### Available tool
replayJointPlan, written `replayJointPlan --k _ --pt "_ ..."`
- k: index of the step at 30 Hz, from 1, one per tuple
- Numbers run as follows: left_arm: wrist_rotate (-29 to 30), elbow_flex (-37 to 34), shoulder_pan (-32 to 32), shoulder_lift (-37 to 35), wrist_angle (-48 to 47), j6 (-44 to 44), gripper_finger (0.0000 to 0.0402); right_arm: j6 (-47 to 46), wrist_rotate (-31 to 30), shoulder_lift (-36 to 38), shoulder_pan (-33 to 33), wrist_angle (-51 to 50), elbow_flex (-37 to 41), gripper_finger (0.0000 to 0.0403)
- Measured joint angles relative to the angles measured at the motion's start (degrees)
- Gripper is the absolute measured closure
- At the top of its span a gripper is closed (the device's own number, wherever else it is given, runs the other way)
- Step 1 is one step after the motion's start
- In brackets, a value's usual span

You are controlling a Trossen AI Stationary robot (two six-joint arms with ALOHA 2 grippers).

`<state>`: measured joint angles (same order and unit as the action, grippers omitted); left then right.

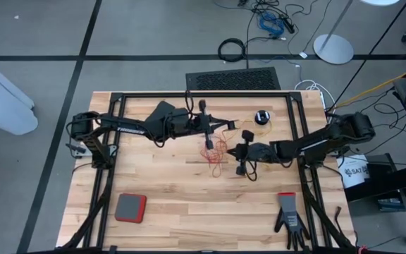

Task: Coil cords
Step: Coil the red wire on the spool

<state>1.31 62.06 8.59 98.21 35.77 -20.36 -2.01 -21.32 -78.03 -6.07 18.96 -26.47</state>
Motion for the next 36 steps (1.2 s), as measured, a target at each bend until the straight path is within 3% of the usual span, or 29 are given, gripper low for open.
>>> replayJointPlan --k 17,28,36 --pt "2.02 0.00 1.58 0.00 -1.62 -1.29 0.0401 -11.04 -14.21 18.68 -5.75 -41.56 -0.01 0.0403" --pt "-0.69 0.00 1.47 0.00 -1.12 0.23 0.0401 -15.87 -23.11 22.33 -6.14 -43.68 -0.01 0.0403" --pt "-5.43 0.00 1.45 0.00 -1.40 2.05 0.0401 -19.59 -24.27 23.17 -4.11 -43.41 -0.01 0.0403"
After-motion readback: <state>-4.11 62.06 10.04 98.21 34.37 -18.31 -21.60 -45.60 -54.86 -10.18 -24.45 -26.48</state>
